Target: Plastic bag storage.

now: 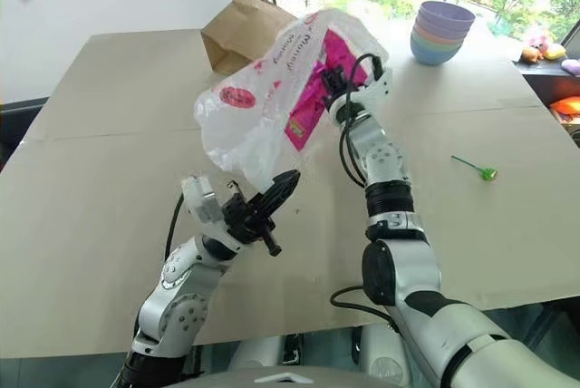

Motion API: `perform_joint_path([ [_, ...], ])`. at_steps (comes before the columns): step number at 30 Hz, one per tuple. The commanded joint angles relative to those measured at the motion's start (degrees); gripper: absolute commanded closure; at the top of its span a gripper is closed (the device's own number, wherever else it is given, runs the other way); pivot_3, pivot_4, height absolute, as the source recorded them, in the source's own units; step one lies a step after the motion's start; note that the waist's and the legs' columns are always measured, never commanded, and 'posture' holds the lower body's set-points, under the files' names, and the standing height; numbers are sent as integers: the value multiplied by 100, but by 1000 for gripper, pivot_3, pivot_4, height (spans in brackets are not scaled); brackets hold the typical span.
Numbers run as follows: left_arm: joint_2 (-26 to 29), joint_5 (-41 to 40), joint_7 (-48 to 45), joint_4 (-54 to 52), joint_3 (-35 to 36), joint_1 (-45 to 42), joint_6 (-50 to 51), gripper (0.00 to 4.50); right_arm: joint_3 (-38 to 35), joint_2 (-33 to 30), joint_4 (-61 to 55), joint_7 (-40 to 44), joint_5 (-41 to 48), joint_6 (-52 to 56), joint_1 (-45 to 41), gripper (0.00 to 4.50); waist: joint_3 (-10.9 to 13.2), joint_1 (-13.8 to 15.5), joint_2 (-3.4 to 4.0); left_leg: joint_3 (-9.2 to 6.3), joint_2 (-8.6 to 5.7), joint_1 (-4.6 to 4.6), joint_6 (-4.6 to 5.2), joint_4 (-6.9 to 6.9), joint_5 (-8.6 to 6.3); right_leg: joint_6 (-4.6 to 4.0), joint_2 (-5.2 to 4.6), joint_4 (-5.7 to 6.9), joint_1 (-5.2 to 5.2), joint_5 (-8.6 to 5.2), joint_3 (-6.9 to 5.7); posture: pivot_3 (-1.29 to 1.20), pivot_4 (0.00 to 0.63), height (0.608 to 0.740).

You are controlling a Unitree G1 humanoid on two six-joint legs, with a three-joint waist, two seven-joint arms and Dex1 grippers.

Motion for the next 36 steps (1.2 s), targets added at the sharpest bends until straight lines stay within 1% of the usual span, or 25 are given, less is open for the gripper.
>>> perform_joint_path([
  [1,148,-1163,-63,-690,62,291,640,4500,104,1170,113,-87,-119,-255,-550,4374,0,0,0,0,1,0,0,0,0,0,0,0,0,0,0,0,150,740],
  [4,276,-1652,-35,-907,191,557,920,4500,169,1151,24,-6,32,80,-608,4374,1,4,1,-7,1,0,0,1,0,0,-2,0,0,0,2,0,150,740],
  [5,301,-1676,-9,-945,270,635,912,4500,274,1108,-90,79,25,260,-555,4122,1,7,1,-7,1,0,0,2,0,0,-2,1,0,0,2,0,150,740],
  [6,296,-1619,31,-939,359,672,844,4500,380,1050,-208,140,28,485,-486,3571,1,10,1,-10,1,2,0,2,0,0,-2,3,1,0,2,0,150,740],
  [7,270,-1481,91,-877,462,657,740,4500,538,952,-367,201,-27,726,-371,3401,1,9,2,-8,1,2,0,3,0,0,0,2,1,0,-1,0,150,740],
  [8,226,-1334,166,-794,561,601,631,4500,711,834,-562,281,-93,963,-228,2981,2,8,3,-10,1,5,0,3,0,0,0,4,1,0,4,0,150,740],
  [10,97,-1107,356,-627,750,408,443,4500,1097,493,-1017,534,-198,1578,81,1932,2,16,3,-12,1,4,0,3,0,-1,2,6,-2,0,5,0,150,740],
  [11,17,-978,477,-538,841,290,339,4500,1259,297,-1255,654,-248,1866,233,1488,0,21,1,-13,0,3,0,3,0,-1,2,6,-1,0,3,0,150,740],
  [12,-60,-866,577,-453,928,185,240,4500,1349,135,-1450,706,-281,2098,357,1061,-6,44,0,-13,0,3,0,3,0,-1,2,6,-1,0,2,0,150,740],
  [13,-158,-750,699,-339,1044,56,103,4500,1415,-88,-1662,756,-360,2286,471,439,-10,52,-6,-13,-2,3,0,3,0,-1,1,1,8,0,-6,0,150,740],
  [14,-236,-672,778,-251,1143,-31,-2,4500,1460,-264,-1829,785,-439,2429,552,40,-13,64,-12,-15,-2,3,1,3,-1,-1,1,-5,11,0,-9,0,150,740],
  [19,-450,-512,1048,124,1648,-396,-381,4500,1663,-1105,-2384,1277,-966,2750,765,40,-12,83,-16,-36,-11,-21,1,20,0,4,-5,-14,13,3,-27,0,150,740],
  [25,-401,-629,1108,341,2068,-672,-478,4500,1472,-1738,-2812,1693,-1267,2751,1180,40,-12,34,-17,-38,-7,-16,1,12,0,4,3,-14,13,2,-28,0,150,740],
  [29,-275,-734,1236,248,2313,-774,-406,4500,1482,-2406,-3593,2477,-1487,2449,1700,40,-11,80,-18,-42,-10,-22,1,14,0,4,-2,-19,13,3,-33,0,150,740],
  [31,-183,-786,1314,156,2421,-799,-355,4500,1506,-2799,-3925,2812,-1500,2582,1924,40,-10,74,-19,-42,-11,-23,1,14,0,5,-2,-21,13,3,-32,0,150,740],
  [33,-106,-841,1387,95,2497,-827,-308,4500,1491,-2994,-4113,2968,-1473,2702,2059,40,-10,75,-19,-44,-10,-21,1,14,0,5,-1,-21,14,3,-34,0,150,740],
  [36,-61,-901,1510,-11,2513,-873,-245,4500,1469,-3111,-4332,3027,-1429,2839,2268,40,-10,42,-20,-41,-8,-10,1,14,0,5,1,-15,16,3,-28,0,150,740],
])
